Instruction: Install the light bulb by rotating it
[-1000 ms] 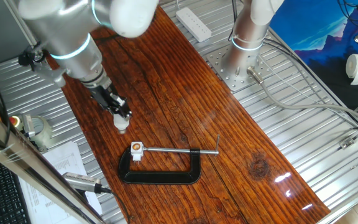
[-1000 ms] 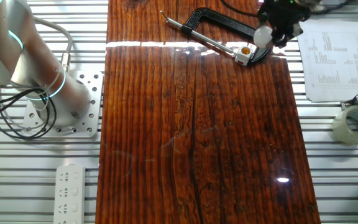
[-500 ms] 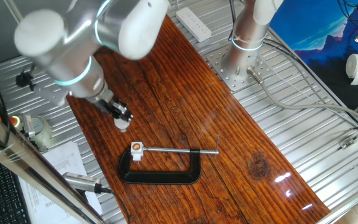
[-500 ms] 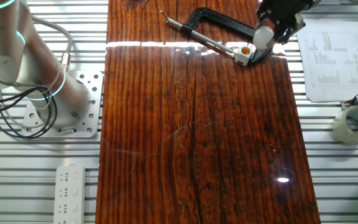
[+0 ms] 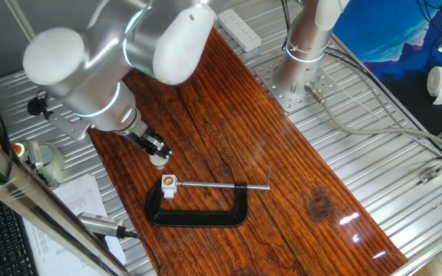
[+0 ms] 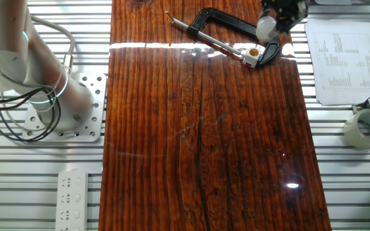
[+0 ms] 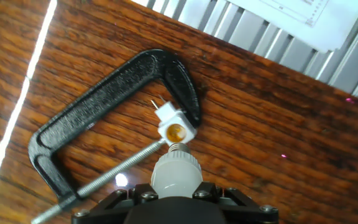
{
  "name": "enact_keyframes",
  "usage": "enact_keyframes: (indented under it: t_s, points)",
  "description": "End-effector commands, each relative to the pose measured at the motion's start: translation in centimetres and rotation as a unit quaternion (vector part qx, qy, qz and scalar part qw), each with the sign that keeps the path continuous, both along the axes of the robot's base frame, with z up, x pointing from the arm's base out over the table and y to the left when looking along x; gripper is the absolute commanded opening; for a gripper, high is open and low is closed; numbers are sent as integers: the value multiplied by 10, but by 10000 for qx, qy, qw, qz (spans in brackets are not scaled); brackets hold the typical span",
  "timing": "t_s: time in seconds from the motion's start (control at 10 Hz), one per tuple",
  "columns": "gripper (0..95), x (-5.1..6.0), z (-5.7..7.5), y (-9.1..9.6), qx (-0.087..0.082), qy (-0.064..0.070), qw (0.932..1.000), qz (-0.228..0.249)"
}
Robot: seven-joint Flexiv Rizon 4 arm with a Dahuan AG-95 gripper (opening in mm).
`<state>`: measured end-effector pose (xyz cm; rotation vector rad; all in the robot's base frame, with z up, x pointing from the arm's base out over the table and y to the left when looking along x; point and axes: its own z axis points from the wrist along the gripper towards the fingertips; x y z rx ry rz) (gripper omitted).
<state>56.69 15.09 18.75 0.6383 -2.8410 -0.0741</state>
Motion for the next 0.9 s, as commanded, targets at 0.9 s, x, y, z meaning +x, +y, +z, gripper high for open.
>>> enact_keyframes:
  t_s: [0.9]
  points:
    - [0, 3, -22, 8, -197, 322, 9978, -548]
